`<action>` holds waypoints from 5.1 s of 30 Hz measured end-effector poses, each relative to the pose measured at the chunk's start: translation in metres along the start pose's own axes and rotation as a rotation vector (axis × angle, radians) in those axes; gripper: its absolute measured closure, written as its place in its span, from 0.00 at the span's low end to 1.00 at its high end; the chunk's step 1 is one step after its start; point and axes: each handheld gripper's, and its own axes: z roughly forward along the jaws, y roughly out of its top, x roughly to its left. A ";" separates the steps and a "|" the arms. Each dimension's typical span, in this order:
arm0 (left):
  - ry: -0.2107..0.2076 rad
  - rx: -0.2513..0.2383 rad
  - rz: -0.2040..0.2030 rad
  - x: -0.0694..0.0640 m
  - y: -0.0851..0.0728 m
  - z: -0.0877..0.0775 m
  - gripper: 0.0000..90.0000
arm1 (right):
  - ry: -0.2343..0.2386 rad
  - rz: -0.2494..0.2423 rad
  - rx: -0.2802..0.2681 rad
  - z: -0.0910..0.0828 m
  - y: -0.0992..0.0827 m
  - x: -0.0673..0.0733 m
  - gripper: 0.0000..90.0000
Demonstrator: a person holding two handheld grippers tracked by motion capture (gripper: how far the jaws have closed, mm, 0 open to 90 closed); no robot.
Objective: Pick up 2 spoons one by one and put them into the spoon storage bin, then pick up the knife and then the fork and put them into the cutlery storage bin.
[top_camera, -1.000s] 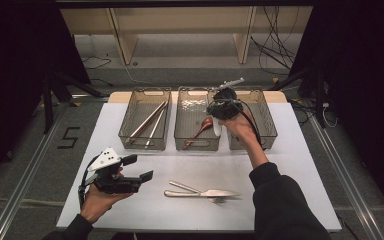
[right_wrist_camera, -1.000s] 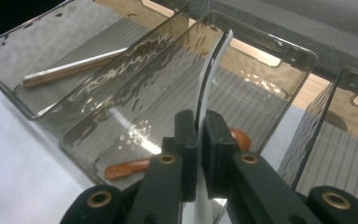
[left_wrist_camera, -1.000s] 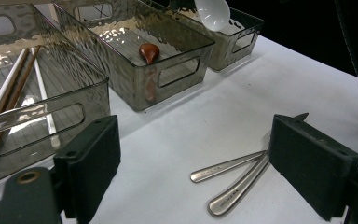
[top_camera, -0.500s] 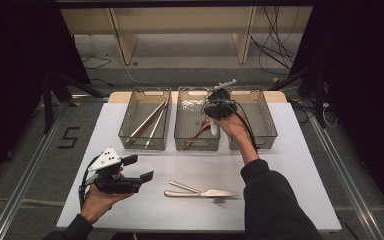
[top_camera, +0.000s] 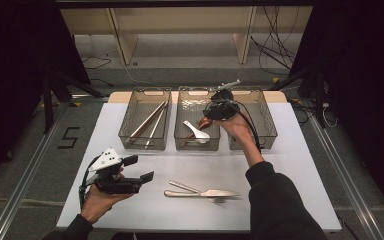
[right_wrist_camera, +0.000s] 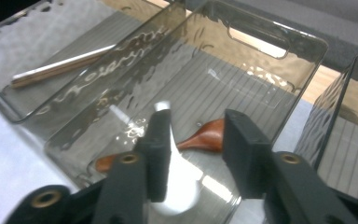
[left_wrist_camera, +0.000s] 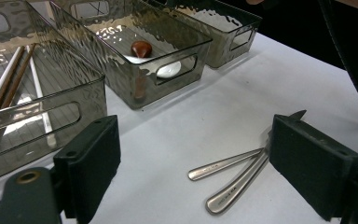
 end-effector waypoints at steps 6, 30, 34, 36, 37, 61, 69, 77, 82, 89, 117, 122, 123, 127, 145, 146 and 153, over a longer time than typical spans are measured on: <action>-0.014 0.019 -0.001 -0.003 0.001 0.004 0.18 | 0.026 -0.042 -0.034 -0.025 -0.010 0.006 0.54; -0.118 0.281 0.148 -0.032 0.008 0.063 0.18 | 0.077 -0.017 -0.132 -0.103 -0.110 0.008 0.38; -0.130 0.314 0.160 -0.034 0.007 0.069 0.18 | 0.082 -0.002 -0.149 -0.111 -0.123 0.008 0.37; -0.131 0.321 0.162 -0.033 0.007 0.071 0.18 | 0.087 0.014 -0.158 -0.115 -0.130 0.009 0.36; -0.134 0.325 0.159 -0.033 0.007 0.072 0.18 | 0.089 0.018 -0.162 -0.117 -0.133 0.010 0.36; -0.154 0.421 0.218 -0.043 0.007 0.094 0.18 | 0.120 0.053 -0.172 -0.137 -0.176 0.024 0.30; -0.156 0.452 0.233 -0.043 0.006 0.099 0.18 | 0.132 0.072 -0.177 -0.137 -0.182 0.026 0.28; -0.166 0.510 0.260 -0.045 0.004 0.109 0.18 | 0.134 0.069 -0.176 -0.137 -0.182 0.027 0.28; -0.162 0.550 0.282 -0.047 0.003 0.115 0.18 | 0.140 0.067 -0.175 -0.137 -0.181 0.026 0.28; -0.174 0.585 0.323 -0.052 0.000 0.123 0.23 | 0.144 0.065 -0.175 -0.136 -0.181 0.025 0.28; -0.261 0.711 0.478 -0.072 -0.010 0.139 0.73 | 0.144 0.053 -0.155 -0.133 -0.178 0.027 0.29; -0.273 0.741 0.514 -0.075 -0.008 0.139 0.84 | 0.140 0.052 -0.151 -0.132 -0.178 0.027 0.29; -0.272 0.746 0.520 -0.076 -0.008 0.140 0.85 | 0.141 0.052 -0.150 -0.132 -0.178 0.027 0.29; -0.266 0.766 0.552 -0.079 -0.006 0.141 0.86 | 0.142 0.053 -0.147 -0.132 -0.178 0.027 0.29; -0.275 0.786 0.523 -0.083 -0.001 0.139 0.92 | 0.142 0.052 -0.147 -0.133 -0.178 0.027 0.29; -0.275 0.790 0.522 -0.082 -0.002 0.140 0.92 | 0.142 0.052 -0.151 -0.133 -0.178 0.026 0.29; -0.257 0.809 0.520 -0.084 -0.005 0.143 0.90 | 0.142 0.055 -0.151 -0.133 -0.178 0.026 0.29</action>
